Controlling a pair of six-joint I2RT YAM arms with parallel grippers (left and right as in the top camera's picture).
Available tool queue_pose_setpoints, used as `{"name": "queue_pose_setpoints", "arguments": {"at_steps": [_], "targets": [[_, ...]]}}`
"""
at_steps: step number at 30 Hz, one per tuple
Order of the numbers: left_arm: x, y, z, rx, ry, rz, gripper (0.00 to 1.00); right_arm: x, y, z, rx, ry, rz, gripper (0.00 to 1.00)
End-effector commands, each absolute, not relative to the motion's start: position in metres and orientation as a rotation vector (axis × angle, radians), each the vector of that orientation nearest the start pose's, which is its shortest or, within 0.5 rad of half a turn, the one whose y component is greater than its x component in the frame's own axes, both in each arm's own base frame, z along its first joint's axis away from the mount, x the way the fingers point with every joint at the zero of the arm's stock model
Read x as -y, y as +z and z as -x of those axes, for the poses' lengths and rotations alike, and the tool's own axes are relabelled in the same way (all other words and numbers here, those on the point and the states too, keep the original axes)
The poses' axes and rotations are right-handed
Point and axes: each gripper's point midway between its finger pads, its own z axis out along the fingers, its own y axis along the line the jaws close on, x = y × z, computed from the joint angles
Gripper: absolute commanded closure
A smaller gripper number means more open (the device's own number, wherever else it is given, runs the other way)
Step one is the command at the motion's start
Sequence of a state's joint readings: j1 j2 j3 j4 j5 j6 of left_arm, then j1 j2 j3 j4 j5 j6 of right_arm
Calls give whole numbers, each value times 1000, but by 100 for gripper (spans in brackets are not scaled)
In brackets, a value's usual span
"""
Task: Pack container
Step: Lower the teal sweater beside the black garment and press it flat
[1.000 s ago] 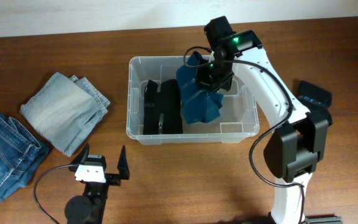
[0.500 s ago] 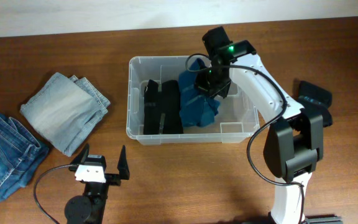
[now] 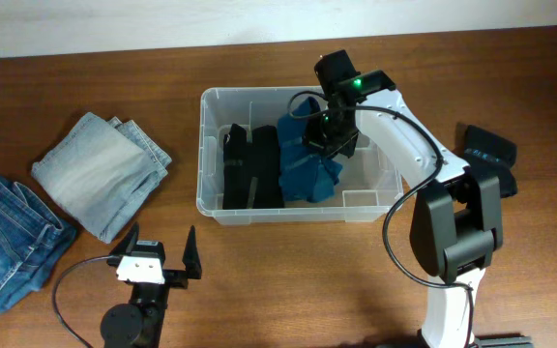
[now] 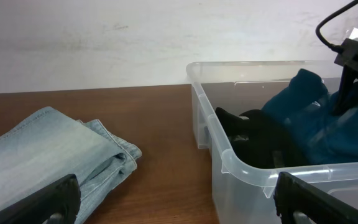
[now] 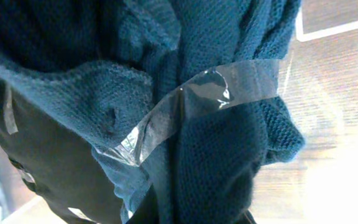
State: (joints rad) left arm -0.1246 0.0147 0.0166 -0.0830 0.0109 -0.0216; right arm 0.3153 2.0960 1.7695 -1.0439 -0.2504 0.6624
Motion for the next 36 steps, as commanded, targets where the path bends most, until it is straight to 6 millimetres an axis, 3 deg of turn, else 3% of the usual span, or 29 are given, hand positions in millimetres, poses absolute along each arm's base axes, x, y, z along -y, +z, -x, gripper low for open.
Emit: {"name": "queue_pose_setpoints", "arguments": {"at_steps": [1, 7, 8, 11, 13, 17, 23, 28, 36], "targets": [[30, 156, -244, -1649, -99, -96, 1, -187, 85, -407, -3032, 471, -330, 96], [30, 156, -244, -1649, -99, -96, 0, -182, 82, -405, -3040, 416, -168, 91], [30, 156, -244, -1649, -99, -96, 0, -182, 82, -405, -3040, 414, -132, 84], [30, 156, -244, -1649, -99, -96, 1, -182, 82, -404, -3033, 407, -1, 47], [30, 156, -244, -1649, -99, -96, 0, -181, 81, -403, -3034, 401, 62, 33], [30, 156, -244, -1649, -99, -96, 0, -181, 81, -403, -3015, 393, 224, 19], [30, 156, -244, -1649, -99, -96, 1, -175, 100, -400, -2973, 366, 469, 9], [30, 156, -244, -1649, -99, -96, 1, -164, 126, -406, -2937, 259, 499, 5], [30, 156, -244, -1649, -99, -96, 0, -131, 126, -403, -2975, -21, 483, 8]]}}
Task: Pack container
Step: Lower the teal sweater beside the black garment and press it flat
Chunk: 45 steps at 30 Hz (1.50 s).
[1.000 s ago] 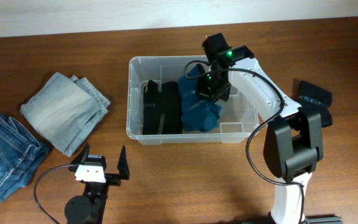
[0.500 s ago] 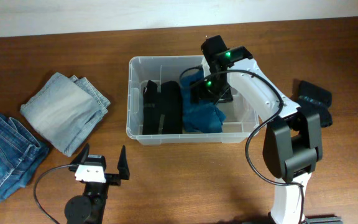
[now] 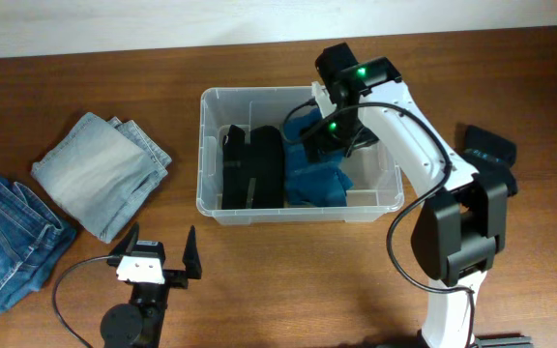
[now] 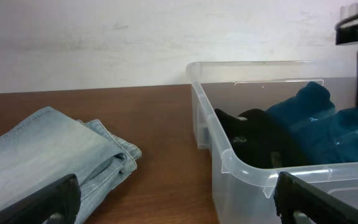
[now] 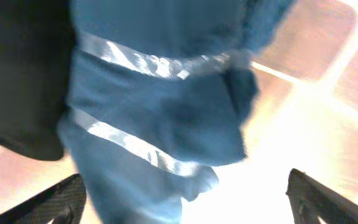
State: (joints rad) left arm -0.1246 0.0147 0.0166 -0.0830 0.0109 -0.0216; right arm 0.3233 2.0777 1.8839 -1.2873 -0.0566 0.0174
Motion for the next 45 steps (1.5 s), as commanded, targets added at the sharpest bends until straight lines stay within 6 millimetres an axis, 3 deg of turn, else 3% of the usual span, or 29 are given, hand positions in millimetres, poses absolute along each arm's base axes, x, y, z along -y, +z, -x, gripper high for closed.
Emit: {"name": "queue_pose_setpoints", "arguments": {"at_steps": [1, 3, 5, 6, 7, 9, 14, 22, 27, 32, 37, 45], "targets": [[30, 156, -244, -1649, -99, -96, 1, -128, 126, -404, -2974, -42, 481, 13], [30, 156, -244, -1649, -99, -96, 1, -126, 126, -404, -2973, -60, 478, 30], [30, 156, -244, -1649, -99, -96, 1, -125, 126, -404, -2976, -62, 468, 55], [30, 156, -244, -1649, -99, -96, 0, -123, 126, -404, -2980, -65, 451, 71], [30, 156, -244, -1649, -99, -96, 1, -122, 126, -404, -2986, -67, 425, 80], [30, 156, -244, -1649, -99, -96, 0, -121, 126, -402, -2998, -66, 387, 87], [30, 156, -244, -1649, -99, -96, 0, -121, 117, -397, -3020, -67, 393, 87], [30, 156, -244, -1649, -99, -96, 0, -119, 85, -392, -3043, -77, 395, 87], [30, 156, -244, -1649, -99, -96, 0, -127, 71, -382, -3078, 12, 405, 87], [30, 156, -244, -1649, -99, -96, 0, -140, 70, -375, -3097, 141, 422, 87], [30, 156, -244, -1649, -99, -96, 0, -168, 75, -367, -3052, 409, 618, 87], [30, 156, -244, -1649, -99, -96, 1, -150, 71, -369, -3076, 245, 608, 86]]}}
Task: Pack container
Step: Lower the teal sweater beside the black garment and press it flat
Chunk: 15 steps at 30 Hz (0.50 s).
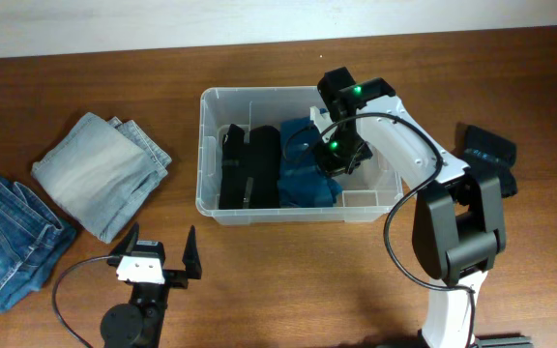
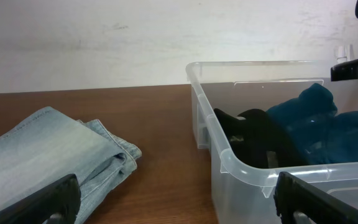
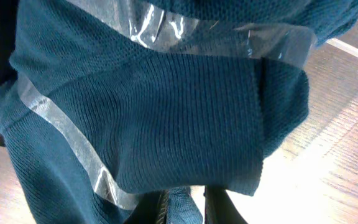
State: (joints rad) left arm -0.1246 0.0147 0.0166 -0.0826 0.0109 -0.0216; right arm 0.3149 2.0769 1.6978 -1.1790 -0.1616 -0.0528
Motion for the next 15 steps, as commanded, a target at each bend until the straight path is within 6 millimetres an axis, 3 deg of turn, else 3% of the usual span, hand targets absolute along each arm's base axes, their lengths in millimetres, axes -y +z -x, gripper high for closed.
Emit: {"name": "queue_pose_setpoints", "arguments": {"at_steps": [1, 6, 15], "targets": [[30, 156, -244, -1649, -99, -96, 0, -146, 71, -367, -3086, 214, 608, 86], [30, 156, -244, -1649, -99, -96, 0, -128, 72, -369, -3107, 48, 525, 87], [30, 156, -244, -1649, -99, -96, 0, -93, 81, -394, -3017, -286, 283, 87]]}}
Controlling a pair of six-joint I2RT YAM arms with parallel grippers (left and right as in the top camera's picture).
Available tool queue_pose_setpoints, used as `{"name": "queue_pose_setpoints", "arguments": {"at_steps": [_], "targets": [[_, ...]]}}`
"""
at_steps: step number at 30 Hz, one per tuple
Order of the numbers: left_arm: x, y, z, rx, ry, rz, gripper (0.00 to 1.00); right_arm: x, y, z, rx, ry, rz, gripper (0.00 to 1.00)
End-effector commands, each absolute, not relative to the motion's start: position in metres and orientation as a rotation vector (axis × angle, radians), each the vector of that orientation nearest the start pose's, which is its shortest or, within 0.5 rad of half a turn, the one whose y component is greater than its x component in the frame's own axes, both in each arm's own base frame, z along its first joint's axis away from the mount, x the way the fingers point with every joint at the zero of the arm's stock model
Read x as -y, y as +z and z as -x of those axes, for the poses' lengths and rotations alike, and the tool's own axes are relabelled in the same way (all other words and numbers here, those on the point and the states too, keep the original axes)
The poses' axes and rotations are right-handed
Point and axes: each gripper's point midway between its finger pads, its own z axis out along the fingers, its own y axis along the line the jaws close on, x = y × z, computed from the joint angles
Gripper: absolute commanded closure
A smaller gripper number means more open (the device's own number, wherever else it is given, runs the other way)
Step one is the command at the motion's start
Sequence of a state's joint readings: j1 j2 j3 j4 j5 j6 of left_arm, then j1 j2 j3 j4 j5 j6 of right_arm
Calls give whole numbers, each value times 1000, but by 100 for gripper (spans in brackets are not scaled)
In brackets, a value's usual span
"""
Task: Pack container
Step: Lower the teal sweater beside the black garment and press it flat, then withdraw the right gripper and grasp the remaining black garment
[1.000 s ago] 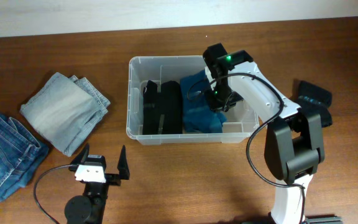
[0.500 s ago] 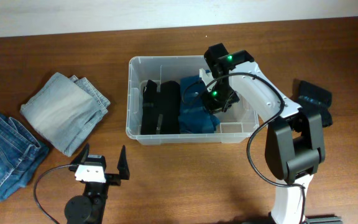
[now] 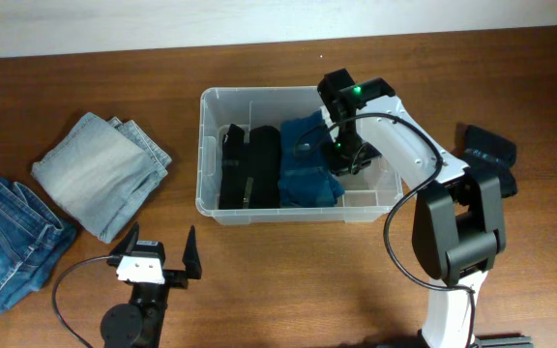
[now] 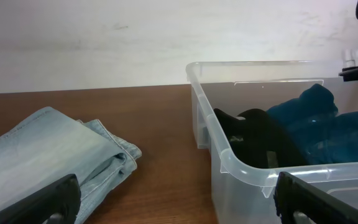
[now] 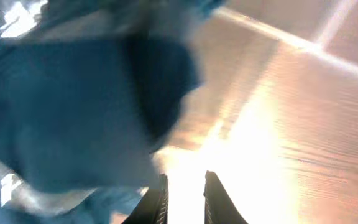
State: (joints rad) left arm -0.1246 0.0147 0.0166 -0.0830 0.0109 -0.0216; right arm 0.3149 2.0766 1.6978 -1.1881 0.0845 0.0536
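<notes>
A clear plastic container [image 3: 298, 92] stands mid-table. Inside it a black garment [image 3: 249, 169] lies on the left, and a folded blue sweater [image 3: 307, 164] with strips of clear tape lies beside it. My right gripper [image 3: 344, 159] is down in the container at the sweater's right edge. In the right wrist view its fingers [image 5: 213, 199] stand close together over the bare floor, nothing between them, with the sweater [image 5: 73, 112] to the left. My left gripper [image 3: 160, 259] rests open near the front edge, facing the container wall [image 4: 229, 155].
Folded light-blue jeans [image 3: 100, 174] lie left of the container, and darker jeans [image 3: 8, 237] lie at the far left edge. A black object [image 3: 486, 150] sits at the right by the right arm's base. The container's right part shows bare floor [image 5: 278, 124].
My right gripper has moved off the sweater's top to its right edge, and now hangs over the bare container floor. The sweater and the left arm have not moved.
My right gripper was shut on the blue sweater, holding it in the container beside the black garment. Then it stood open above the sweater, which lay released. Later its shut fingers were against the sweater, and now they are beside it.
</notes>
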Motion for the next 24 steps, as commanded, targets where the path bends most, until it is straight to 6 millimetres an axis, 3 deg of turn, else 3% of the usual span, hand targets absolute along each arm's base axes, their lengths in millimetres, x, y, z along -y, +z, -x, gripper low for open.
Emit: {"name": "queue_pose_setpoints", "arguments": {"at_steps": [1, 8, 18, 24], "targets": [[30, 156, -244, -1649, -99, -96, 0, -92, 82, -398, -3001, -297, 249, 87], [30, 156, -244, -1649, -99, -96, 0, -105, 78, -423, -2917, -207, 109, 87], [30, 156, -244, -1649, -99, -96, 0, -136, 59, -427, -2949, 40, 100, 86], [30, 156, -244, -1649, -99, -96, 0, -137, 57, -429, -2942, 41, 166, 87]]}}
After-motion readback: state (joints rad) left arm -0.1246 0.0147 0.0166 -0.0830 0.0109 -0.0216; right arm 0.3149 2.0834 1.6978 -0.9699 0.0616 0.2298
